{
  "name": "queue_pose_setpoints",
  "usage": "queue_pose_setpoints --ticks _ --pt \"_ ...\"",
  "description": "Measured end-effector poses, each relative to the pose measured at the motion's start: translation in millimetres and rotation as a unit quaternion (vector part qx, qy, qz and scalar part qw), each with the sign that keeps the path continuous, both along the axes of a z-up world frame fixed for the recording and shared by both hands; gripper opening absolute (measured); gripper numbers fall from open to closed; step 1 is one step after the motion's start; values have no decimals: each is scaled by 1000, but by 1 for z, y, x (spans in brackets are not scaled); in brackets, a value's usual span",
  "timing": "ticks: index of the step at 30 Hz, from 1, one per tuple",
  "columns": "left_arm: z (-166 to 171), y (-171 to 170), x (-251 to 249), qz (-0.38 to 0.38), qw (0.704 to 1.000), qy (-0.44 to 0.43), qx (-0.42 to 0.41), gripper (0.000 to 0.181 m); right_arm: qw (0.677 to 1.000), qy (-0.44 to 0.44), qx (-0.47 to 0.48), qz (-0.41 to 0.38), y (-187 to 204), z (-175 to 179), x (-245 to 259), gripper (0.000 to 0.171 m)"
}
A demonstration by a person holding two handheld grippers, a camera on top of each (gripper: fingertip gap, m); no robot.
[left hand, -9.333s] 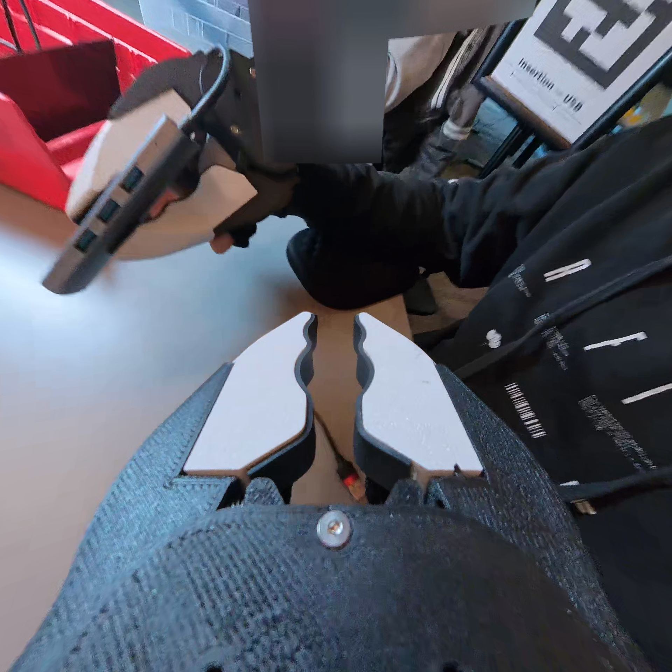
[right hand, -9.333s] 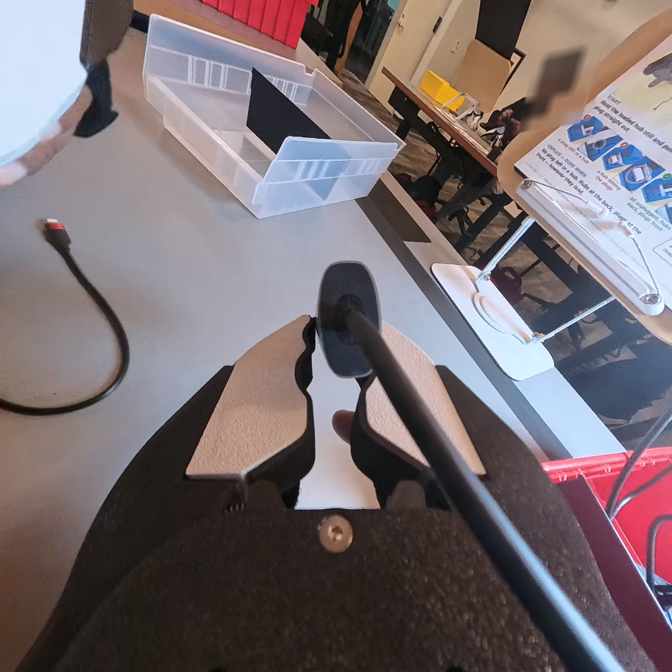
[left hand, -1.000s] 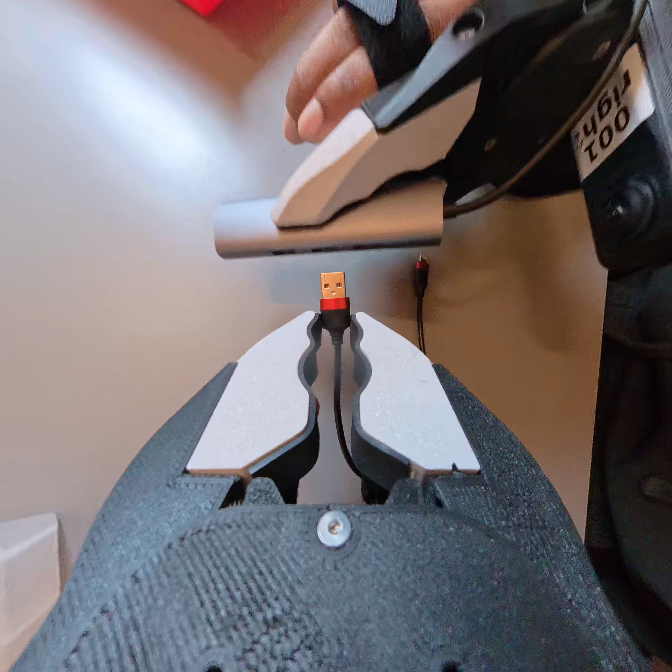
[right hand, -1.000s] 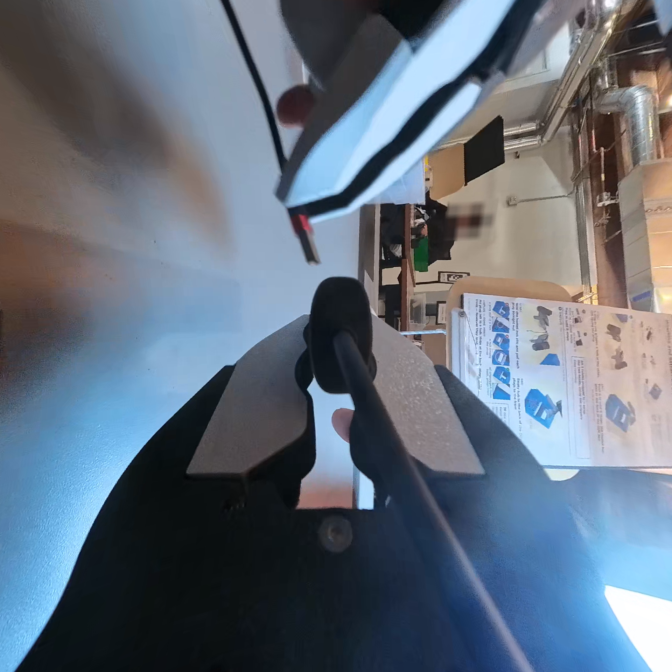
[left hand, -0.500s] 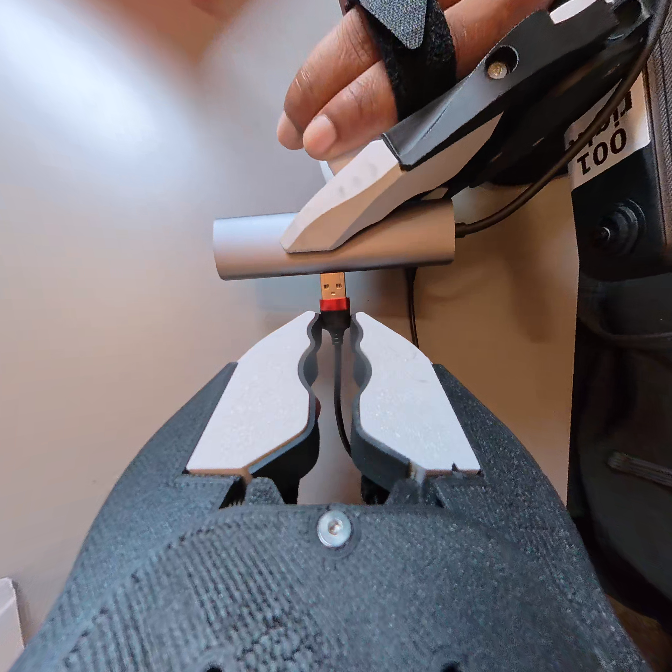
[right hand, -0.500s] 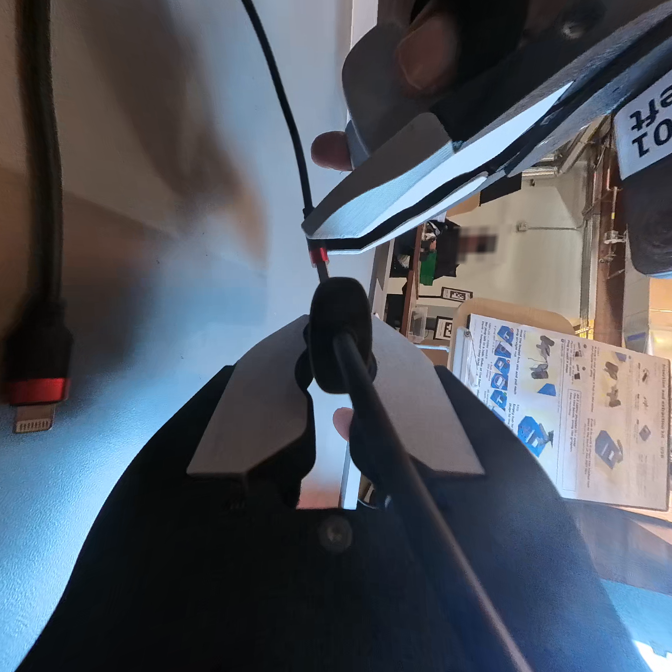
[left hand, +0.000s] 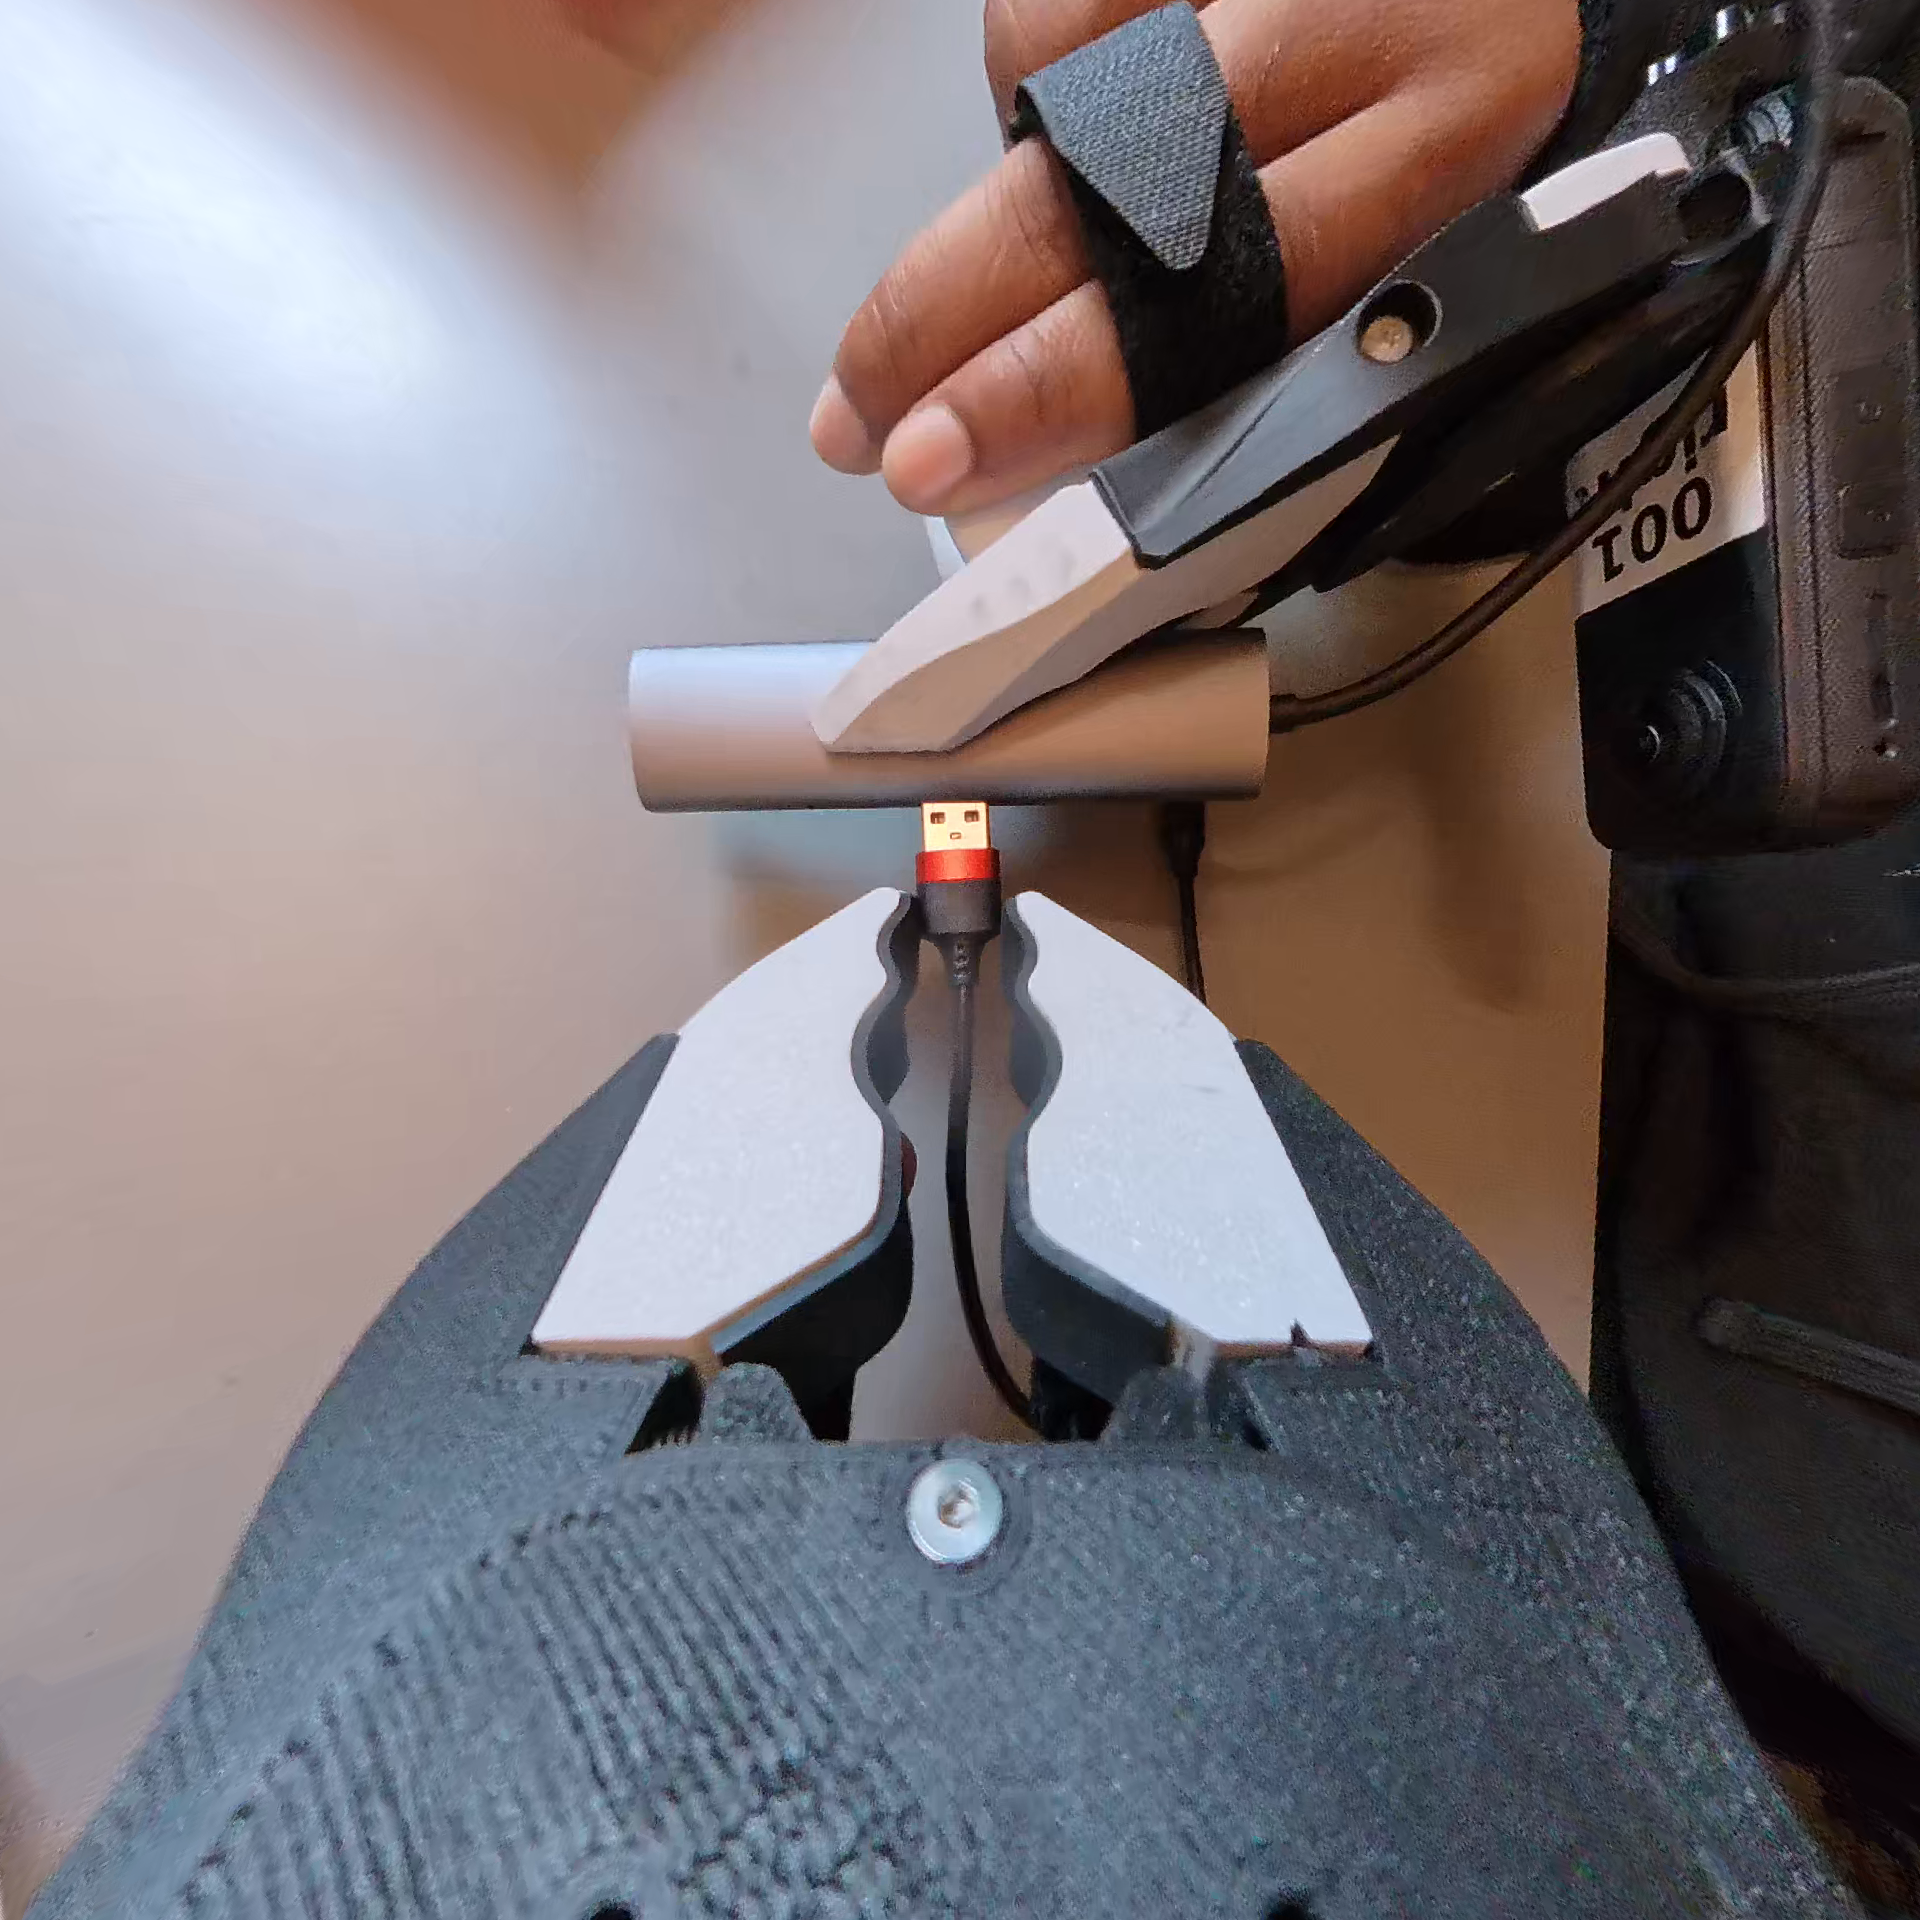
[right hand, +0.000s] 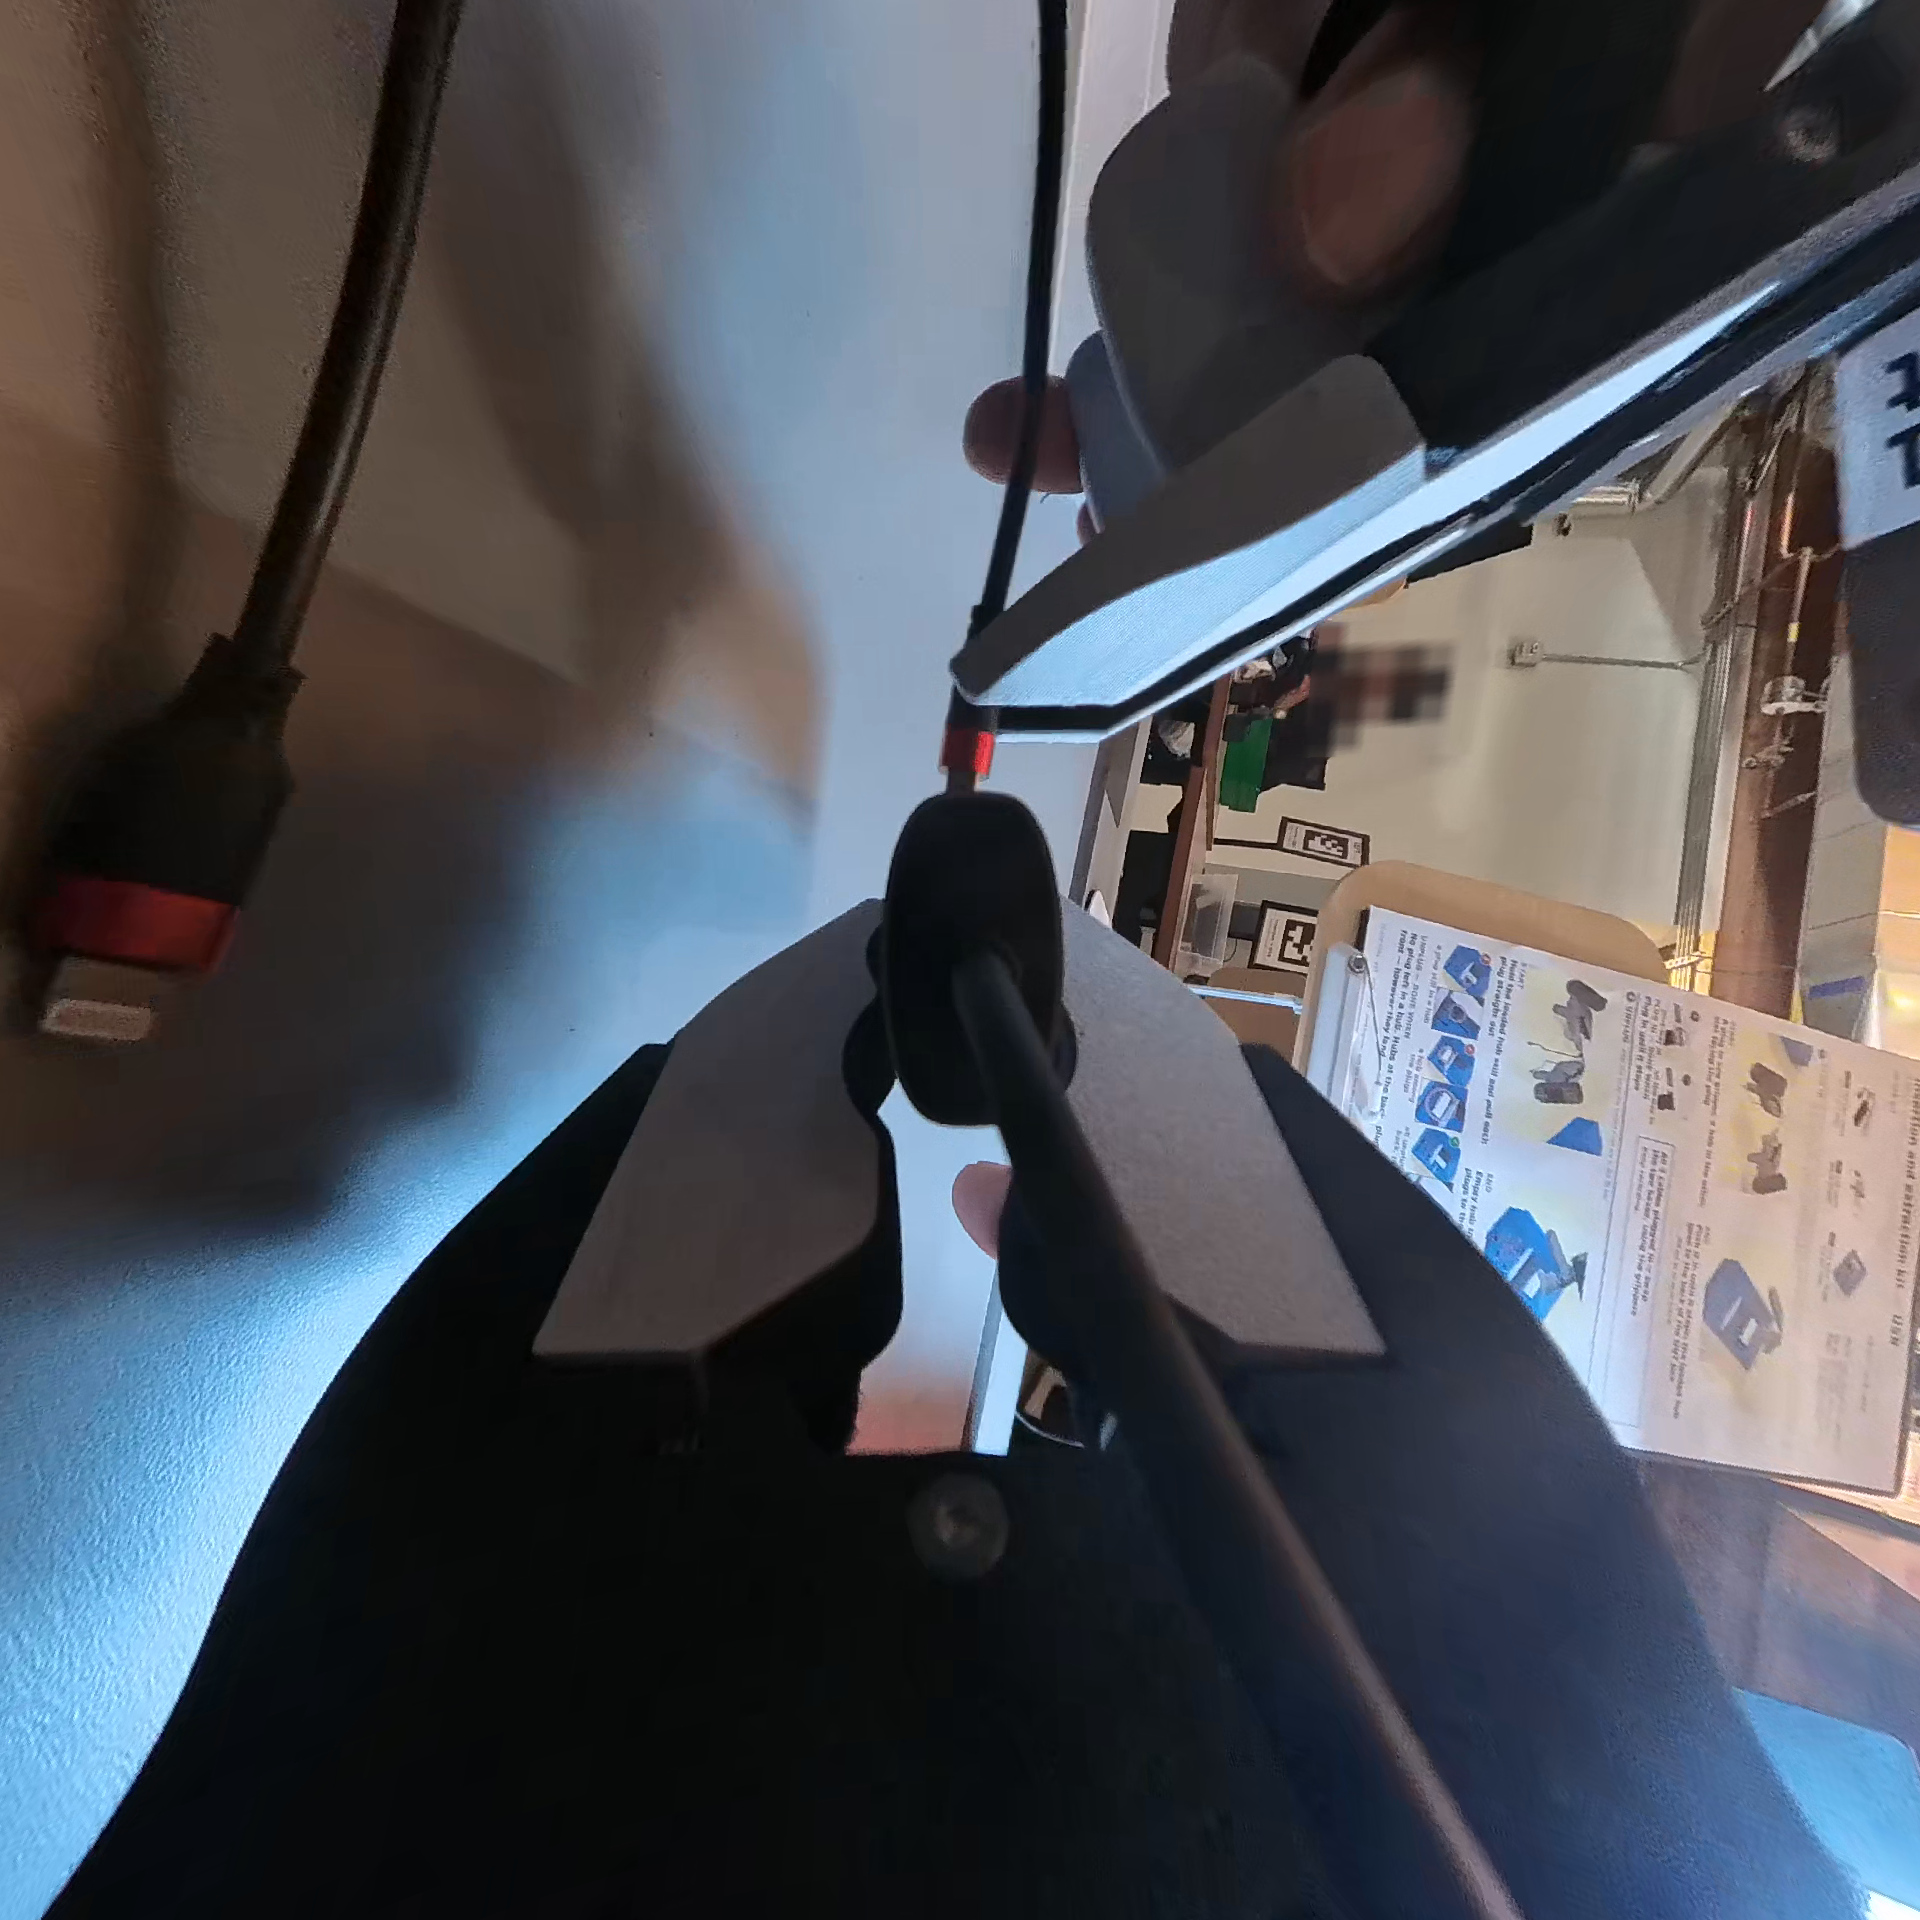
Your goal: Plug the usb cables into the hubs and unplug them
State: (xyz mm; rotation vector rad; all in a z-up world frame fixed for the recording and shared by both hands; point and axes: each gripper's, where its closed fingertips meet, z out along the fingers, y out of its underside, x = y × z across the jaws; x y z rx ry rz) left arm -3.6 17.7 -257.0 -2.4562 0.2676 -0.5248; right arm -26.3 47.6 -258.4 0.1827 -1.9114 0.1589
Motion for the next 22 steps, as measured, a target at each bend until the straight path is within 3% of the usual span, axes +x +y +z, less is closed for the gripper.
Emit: queue_pose_setpoints --ticks 11,12,16,22 --pt "2 2 7 1 997 -71 21 15 1000 -15 -22 5 1 0 6 18" --pt "2 3 7 4 997 -77 23 15 1000 -17 -26 1 1 -1 6 24" --pt "11 6 5 21 990 -132 41 15 999 -19 -36 -9 4 3 6 17" --pt "4 11 5 38 990 -128 37 15 999 -30 -34 -28 9 -3 5 17"
